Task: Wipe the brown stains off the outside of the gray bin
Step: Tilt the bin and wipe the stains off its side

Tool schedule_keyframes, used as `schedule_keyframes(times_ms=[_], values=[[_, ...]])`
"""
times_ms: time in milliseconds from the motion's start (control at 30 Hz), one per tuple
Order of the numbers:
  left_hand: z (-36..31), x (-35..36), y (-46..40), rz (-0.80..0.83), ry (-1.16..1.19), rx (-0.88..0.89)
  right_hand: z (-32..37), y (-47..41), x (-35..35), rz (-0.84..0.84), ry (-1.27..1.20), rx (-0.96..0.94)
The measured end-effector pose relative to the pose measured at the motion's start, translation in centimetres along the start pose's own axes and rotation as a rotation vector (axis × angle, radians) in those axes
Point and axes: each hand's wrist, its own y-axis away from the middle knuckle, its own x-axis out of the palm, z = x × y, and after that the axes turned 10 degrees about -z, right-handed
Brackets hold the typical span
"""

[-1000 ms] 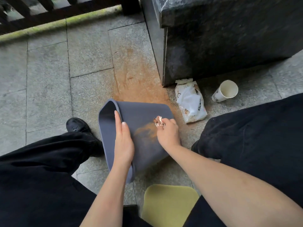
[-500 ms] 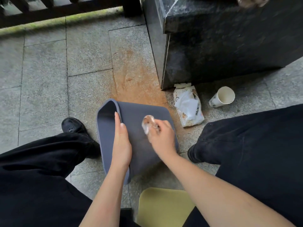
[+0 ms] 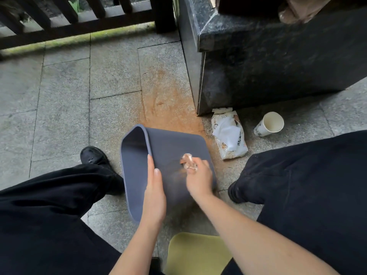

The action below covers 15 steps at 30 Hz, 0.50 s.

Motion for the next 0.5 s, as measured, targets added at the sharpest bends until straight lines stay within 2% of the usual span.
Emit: schedule_keyframes(times_ms=[133, 267, 333, 367, 433, 500], values=[[-0.2, -0.1, -0.4, 0.004, 0.208, -0.078, 2.2, 5.2, -0.4, 0.101, -0.166, -0.216], [-0.6, 0.0, -0.5, 0.0, 0.296, -0.13, 1.7, 7.1, -1.7, 0.193, -0.2, -0.229], [-1.0, 0.0, -0.5, 0.004, 0.296, -0.134, 1.1, 6.6, -2.8, 0.201, -0.197, -0.074], [-1.2, 0.1, -0.3, 0.023, 0.297, -0.137, 0.7, 6.0, -3.4, 0.179, -0.258, 0.077], [-1.6, 0.2, -0.3, 0.069, 0.288, -0.161, 0.0, 4.2, -4.4, 0.124, -0.475, 0.417], [-1.8, 0.1, -0.2, 0.083, 0.257, -0.207, -0.6, 2.7, -4.7, 0.174, -0.72, 0.689]])
